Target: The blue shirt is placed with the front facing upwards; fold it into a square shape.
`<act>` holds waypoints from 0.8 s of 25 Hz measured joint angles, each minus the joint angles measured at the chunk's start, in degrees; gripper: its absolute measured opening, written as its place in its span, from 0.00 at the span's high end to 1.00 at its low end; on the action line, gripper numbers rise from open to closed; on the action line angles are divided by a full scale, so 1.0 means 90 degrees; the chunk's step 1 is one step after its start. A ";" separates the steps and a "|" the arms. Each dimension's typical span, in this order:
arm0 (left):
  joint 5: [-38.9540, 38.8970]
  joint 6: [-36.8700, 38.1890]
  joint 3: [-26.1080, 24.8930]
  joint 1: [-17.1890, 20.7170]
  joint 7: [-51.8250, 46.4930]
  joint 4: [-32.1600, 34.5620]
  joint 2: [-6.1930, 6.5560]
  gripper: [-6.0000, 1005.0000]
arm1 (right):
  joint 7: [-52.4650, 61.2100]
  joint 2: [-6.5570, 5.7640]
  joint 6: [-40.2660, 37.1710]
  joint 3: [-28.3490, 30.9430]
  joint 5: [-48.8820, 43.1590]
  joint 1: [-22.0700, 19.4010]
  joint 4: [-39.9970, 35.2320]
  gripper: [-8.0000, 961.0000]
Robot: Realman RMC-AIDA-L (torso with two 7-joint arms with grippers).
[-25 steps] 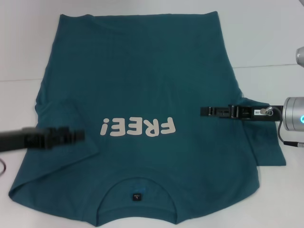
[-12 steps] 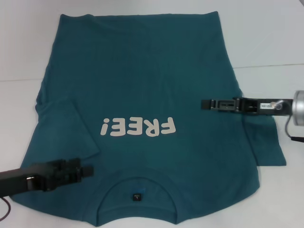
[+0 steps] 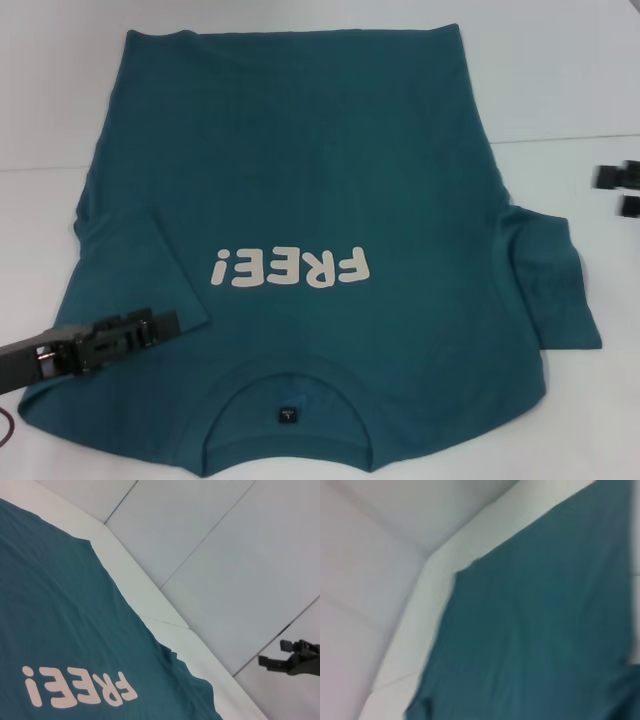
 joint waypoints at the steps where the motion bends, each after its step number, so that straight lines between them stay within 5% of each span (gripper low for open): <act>1: 0.0000 -0.0002 -0.0002 -0.0002 -0.0011 -0.0015 -0.0003 0.28 | 0.0119 -0.0044 0.0008 0.0075 -0.0070 -0.0058 -0.0055 0.04; 4: 0.0000 -0.0033 -0.0003 -0.0036 -0.0029 -0.0103 -0.0008 0.28 | 0.0453 -0.0134 0.0065 0.0216 -0.0925 -0.0060 -0.0287 0.04; 9: -0.0001 -0.0153 -0.0005 -0.0156 -0.0029 -0.0215 -0.0013 0.28 | 0.0743 -0.0087 0.0362 0.0247 -0.2361 0.0281 -0.0255 0.03; 20: -0.0001 -0.0298 0.0004 -0.0197 -0.0036 -0.0321 -0.0028 0.28 | 0.0852 0.0050 0.1443 0.0219 -0.2479 0.0704 0.0656 0.03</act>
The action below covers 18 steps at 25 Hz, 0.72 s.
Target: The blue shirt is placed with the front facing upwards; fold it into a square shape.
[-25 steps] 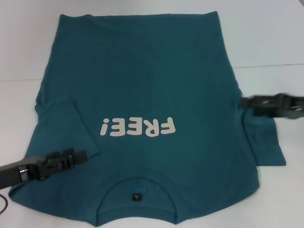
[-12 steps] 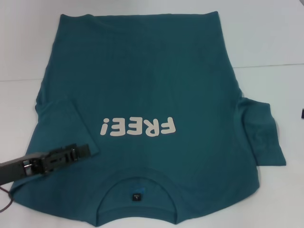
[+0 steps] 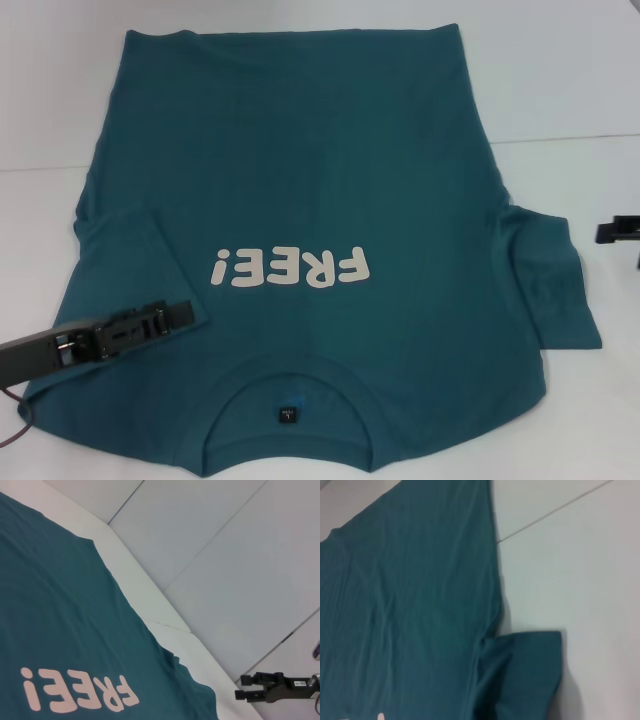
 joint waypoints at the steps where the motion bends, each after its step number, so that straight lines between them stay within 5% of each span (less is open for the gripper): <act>1: 0.0000 -0.0017 0.0000 0.0000 -0.0001 0.0000 -0.0002 0.28 | -0.0004 0.0014 0.0123 -0.0010 0.0000 0.0040 0.0113 0.03; 8: 0.0000 -0.0071 0.0000 -0.0020 -0.0003 0.0000 -0.0009 0.28 | -0.0059 0.0208 0.0730 -0.0060 -0.0030 0.0426 0.0592 0.03; 18: 0.0000 -0.0142 0.0000 -0.0007 -0.0002 0.0003 -0.0019 0.28 | -0.0010 0.0274 0.1159 -0.0537 -0.0056 0.0703 0.0943 0.03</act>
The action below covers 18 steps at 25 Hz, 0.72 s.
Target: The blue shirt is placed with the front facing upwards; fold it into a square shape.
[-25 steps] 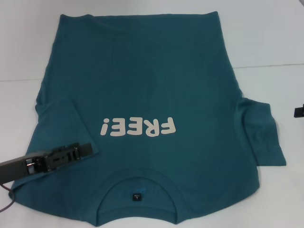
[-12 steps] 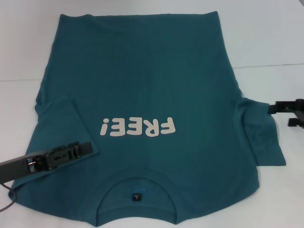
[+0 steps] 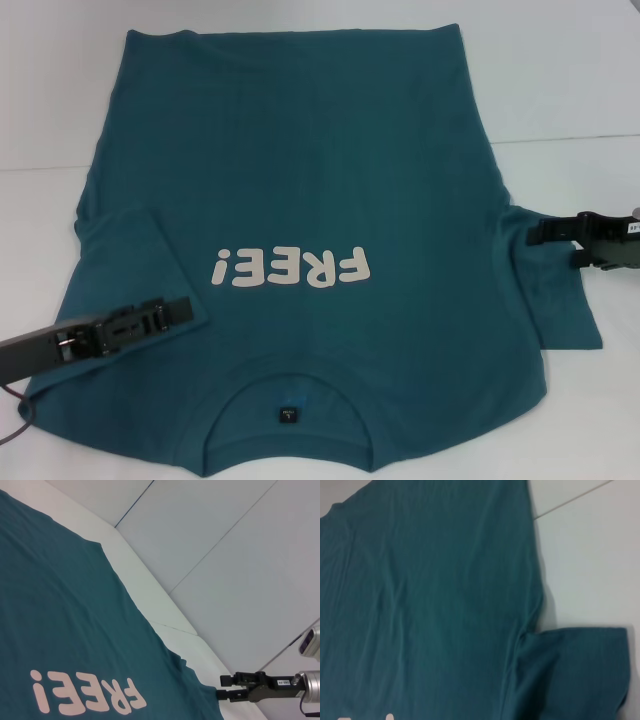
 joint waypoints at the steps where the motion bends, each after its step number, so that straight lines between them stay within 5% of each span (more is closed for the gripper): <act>1: 0.0000 0.0000 0.0000 -0.0002 -0.0001 0.0000 0.0000 0.28 | 0.0000 -0.0006 -0.0023 -0.0004 0.0000 0.0000 -0.0018 0.03; 10: 0.0000 -0.0037 0.0000 -0.0014 0.0000 -0.0072 0.0000 0.28 | -0.0011 -0.0100 -0.0172 -0.0004 0.0003 -0.0140 -0.0209 0.03; 18: 0.0000 -0.0059 0.0000 -0.0013 0.0000 -0.0082 -0.0009 0.28 | -0.0058 0.0024 0.0187 -0.0232 -0.0002 -0.0181 -0.0196 0.03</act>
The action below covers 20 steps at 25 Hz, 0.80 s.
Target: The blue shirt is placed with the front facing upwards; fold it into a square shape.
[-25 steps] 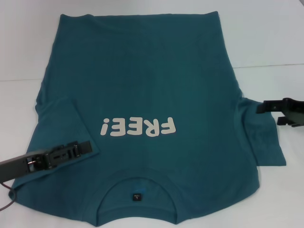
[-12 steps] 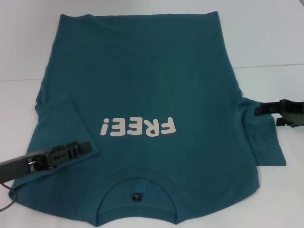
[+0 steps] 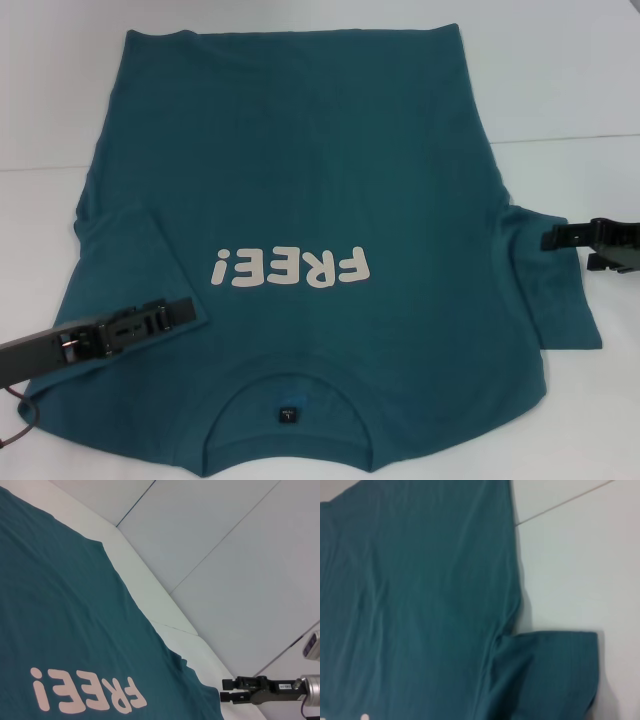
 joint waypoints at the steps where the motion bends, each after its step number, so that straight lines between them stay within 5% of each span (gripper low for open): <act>1: 0.0000 -0.0002 0.0000 0.0001 0.0002 -0.0003 -0.0001 0.28 | -0.0001 0.0026 0.0063 -0.0035 0.0000 0.0003 0.0011 0.03; 11: 0.0002 -0.0157 0.0015 0.0001 0.0046 -0.0094 -0.0001 0.28 | -0.0129 0.0213 0.0236 -0.0052 0.0048 0.0145 0.0043 0.05; 20: 0.0011 -0.0160 0.0016 0.0001 0.0055 -0.0095 -0.0001 0.28 | -0.0189 0.0230 0.0103 -0.0040 0.0080 0.0199 0.0050 0.08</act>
